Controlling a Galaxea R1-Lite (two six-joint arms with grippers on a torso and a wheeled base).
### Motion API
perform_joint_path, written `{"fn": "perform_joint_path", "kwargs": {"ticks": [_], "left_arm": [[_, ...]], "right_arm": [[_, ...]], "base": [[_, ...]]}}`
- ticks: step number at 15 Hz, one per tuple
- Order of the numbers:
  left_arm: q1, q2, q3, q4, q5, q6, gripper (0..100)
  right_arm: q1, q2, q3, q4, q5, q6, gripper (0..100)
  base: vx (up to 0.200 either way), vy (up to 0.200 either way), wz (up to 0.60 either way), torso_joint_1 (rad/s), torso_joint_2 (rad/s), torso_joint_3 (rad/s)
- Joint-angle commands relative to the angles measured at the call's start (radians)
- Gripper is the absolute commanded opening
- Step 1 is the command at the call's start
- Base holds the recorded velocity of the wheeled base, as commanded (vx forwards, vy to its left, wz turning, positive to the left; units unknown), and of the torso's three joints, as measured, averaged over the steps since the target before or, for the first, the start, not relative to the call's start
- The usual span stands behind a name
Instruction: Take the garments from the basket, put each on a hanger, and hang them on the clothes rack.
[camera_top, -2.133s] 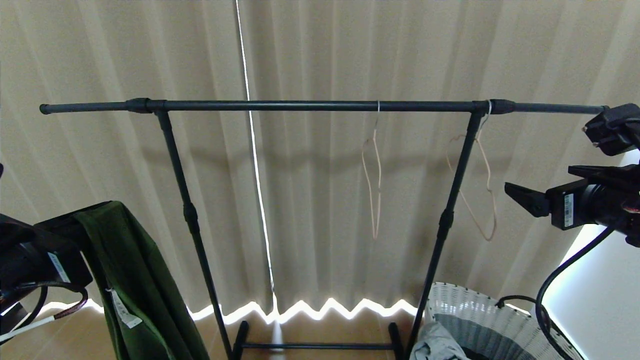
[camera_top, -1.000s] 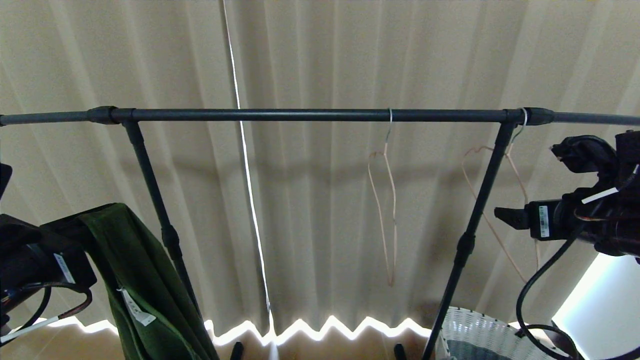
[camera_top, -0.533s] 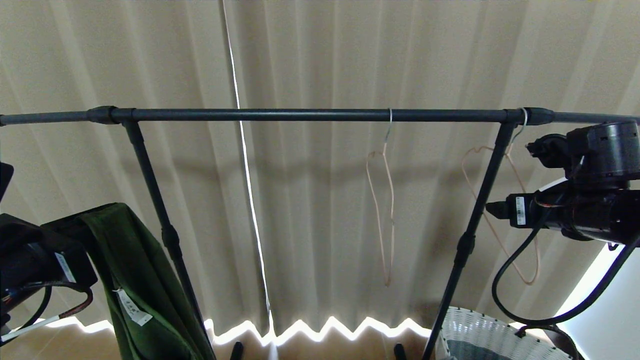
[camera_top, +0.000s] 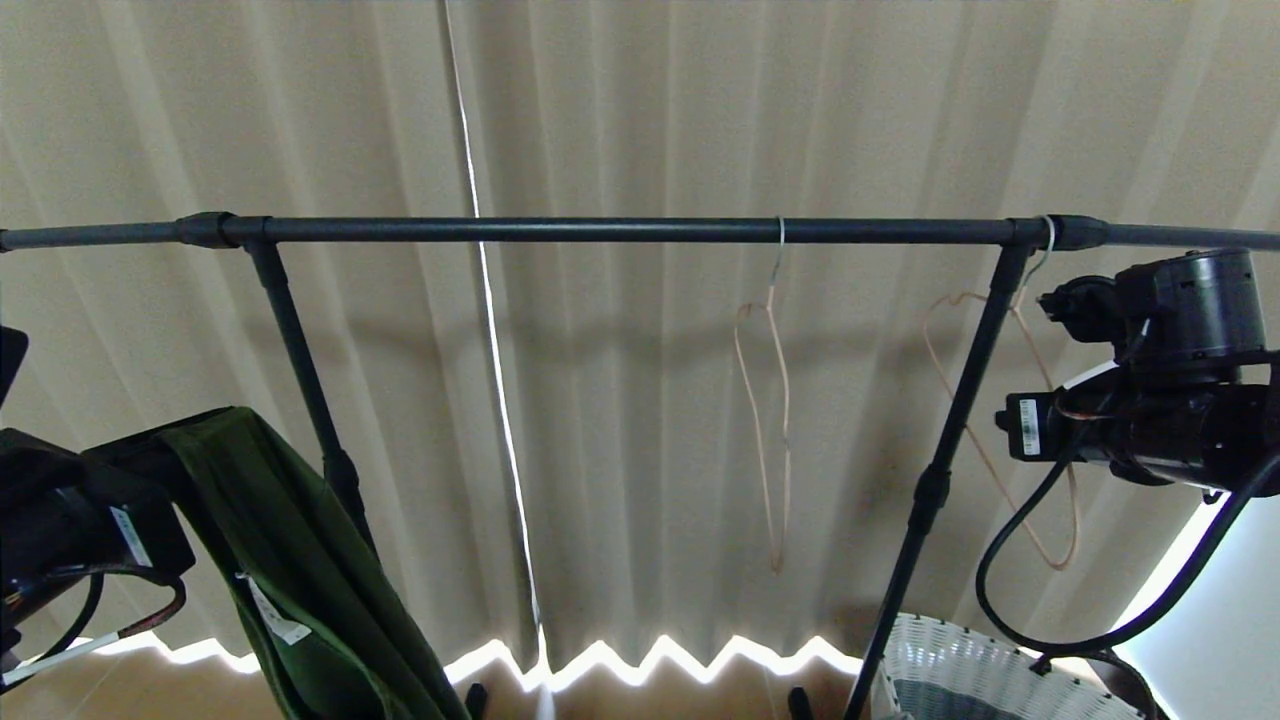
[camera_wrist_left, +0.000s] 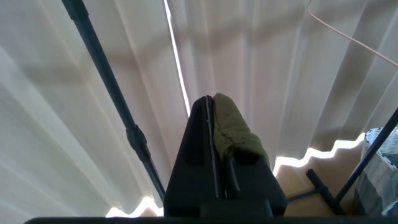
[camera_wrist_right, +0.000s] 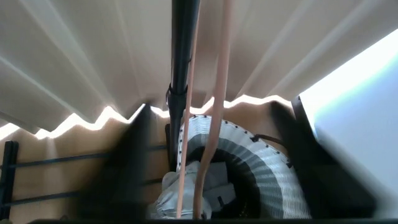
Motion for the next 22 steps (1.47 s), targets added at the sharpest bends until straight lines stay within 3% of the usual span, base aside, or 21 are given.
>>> {"fn": "perform_joint_path", "kwargs": {"ticks": [1,13,19,22], "left_arm": [[0.001,-0.003,0.001,0.000,0.000,-0.001,0],[0.007,-0.043,0.009,0.000,0.002,0.006,0],[0.009,-0.041,0.013,-0.001,0.002,0.013,0],[0.009,-0.041,0.010,-0.001,0.003,0.011,0]], "right_arm": [[0.000,-0.012,-0.001,0.000,-0.002,-0.002,0],[-0.015,-0.233,0.010,0.023,-0.009,-0.039,0],[-0.015,-0.374,0.154,0.023,-0.003,-0.039,0],[-0.014,-0.405,0.166,0.014,0.000,-0.039,0]], "base": [[0.000,0.000,0.00,0.000,0.00,0.000],[0.000,0.000,0.00,0.000,0.00,0.000],[0.000,0.000,0.00,0.000,0.00,0.000],[-0.133,0.000,0.00,0.000,0.00,0.000]]}}
